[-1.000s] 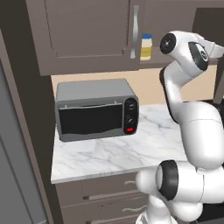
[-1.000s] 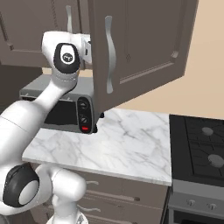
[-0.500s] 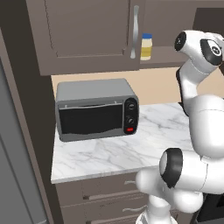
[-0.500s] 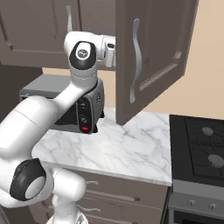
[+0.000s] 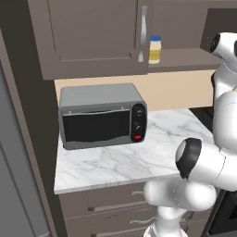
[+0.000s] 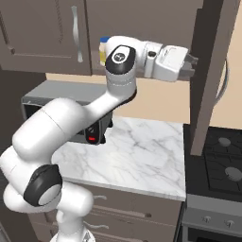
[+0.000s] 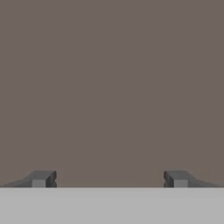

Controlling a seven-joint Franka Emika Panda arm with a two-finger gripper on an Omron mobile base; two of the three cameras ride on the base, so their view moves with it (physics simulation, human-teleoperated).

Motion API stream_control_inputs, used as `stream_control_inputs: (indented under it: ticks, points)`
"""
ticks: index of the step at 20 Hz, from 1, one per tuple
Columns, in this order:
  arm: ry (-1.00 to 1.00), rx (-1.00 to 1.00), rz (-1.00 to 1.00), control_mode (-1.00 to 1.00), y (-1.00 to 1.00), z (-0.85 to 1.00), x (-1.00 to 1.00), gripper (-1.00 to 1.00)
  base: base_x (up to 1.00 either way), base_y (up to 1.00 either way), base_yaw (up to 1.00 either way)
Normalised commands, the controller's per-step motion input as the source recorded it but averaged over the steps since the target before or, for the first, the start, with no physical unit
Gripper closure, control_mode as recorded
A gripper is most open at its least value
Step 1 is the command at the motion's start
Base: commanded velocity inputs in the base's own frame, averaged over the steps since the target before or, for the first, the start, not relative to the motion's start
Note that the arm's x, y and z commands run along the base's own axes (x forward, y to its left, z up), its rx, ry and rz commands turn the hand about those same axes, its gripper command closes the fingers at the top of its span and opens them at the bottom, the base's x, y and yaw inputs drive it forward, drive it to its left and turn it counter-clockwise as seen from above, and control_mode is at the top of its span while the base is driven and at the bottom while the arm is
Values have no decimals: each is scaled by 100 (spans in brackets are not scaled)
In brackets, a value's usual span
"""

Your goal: Move the condiment bottle and mayonnaise from the cabinet to the dining counter.

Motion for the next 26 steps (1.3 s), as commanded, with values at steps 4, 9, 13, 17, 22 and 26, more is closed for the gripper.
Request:
stream_control_inputs:
  ticks: [4, 9, 13, 17, 22, 26]
  points:
    - [-2, 0, -7, -100, -20, 0, -50, -100, 0, 0, 0]
    - [-4, -2, 31, -100, 80, 0, -74, -100, 0, 0, 0]
    - [-1, -4, 52, -100, 100, 0, -54, -100, 0, 0, 0]
    - [0, -7, 58, -100, 100, 0, -43, -100, 0, 0, 0]
    - [0, -7, 61, -100, 100, -4, -38, -100, 0, 0, 0]
    - [0, -6, 58, -100, 100, -5, -18, -100, 0, 0, 0]
